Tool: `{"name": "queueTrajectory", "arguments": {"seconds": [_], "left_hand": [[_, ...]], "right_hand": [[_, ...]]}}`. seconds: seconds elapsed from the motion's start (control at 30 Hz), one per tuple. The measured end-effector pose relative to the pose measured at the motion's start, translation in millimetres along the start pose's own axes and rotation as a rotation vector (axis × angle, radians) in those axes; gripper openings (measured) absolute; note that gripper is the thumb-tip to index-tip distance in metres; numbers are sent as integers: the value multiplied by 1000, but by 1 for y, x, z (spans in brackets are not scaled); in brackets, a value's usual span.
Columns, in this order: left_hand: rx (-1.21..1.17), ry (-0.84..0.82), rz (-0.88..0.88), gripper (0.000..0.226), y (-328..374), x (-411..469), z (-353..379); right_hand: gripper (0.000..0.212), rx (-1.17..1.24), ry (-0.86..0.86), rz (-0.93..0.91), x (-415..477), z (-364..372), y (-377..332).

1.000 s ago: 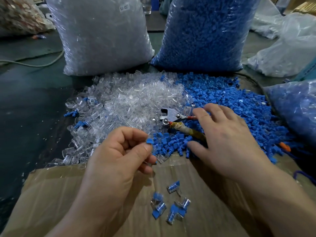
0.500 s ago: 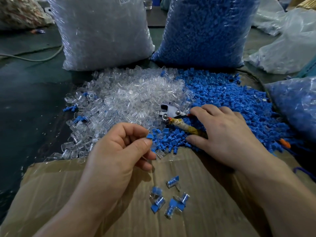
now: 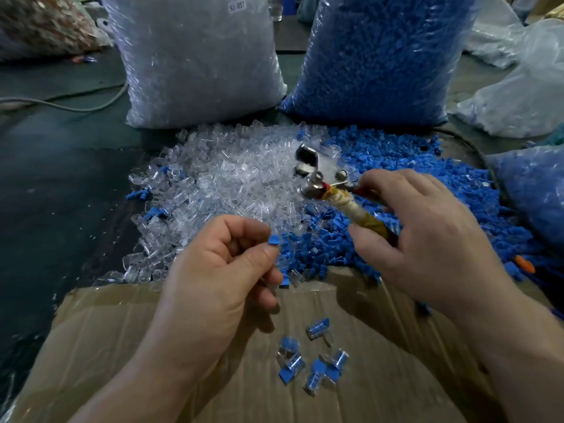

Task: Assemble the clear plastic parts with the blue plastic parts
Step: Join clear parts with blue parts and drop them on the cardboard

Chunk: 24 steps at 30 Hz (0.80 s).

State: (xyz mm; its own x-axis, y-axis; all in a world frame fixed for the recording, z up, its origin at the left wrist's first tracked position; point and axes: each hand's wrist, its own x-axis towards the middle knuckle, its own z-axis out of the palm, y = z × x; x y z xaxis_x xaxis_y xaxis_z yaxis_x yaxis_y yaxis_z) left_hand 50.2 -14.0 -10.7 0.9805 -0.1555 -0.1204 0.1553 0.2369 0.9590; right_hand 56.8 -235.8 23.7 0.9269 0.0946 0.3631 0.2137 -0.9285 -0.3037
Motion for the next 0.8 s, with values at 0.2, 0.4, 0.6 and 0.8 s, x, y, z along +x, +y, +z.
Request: {"name": "queueTrajectory", "arguments": {"seconds": [0.2, 0.4, 0.6, 0.8], "left_hand": [[111, 25, 139, 15, 3, 5, -5], [209, 45, 220, 16, 2, 3, -4], [242, 83, 295, 16, 2, 0, 1], [236, 58, 282, 15, 6, -3, 1]], "right_hand": [[51, 12, -111, -184, -11, -5, -5], [59, -7, -198, -195, -10, -7, -8], [57, -25, -223, -219, -13, -8, -8], [57, -25, -223, -211, -10, -6, -12]]}}
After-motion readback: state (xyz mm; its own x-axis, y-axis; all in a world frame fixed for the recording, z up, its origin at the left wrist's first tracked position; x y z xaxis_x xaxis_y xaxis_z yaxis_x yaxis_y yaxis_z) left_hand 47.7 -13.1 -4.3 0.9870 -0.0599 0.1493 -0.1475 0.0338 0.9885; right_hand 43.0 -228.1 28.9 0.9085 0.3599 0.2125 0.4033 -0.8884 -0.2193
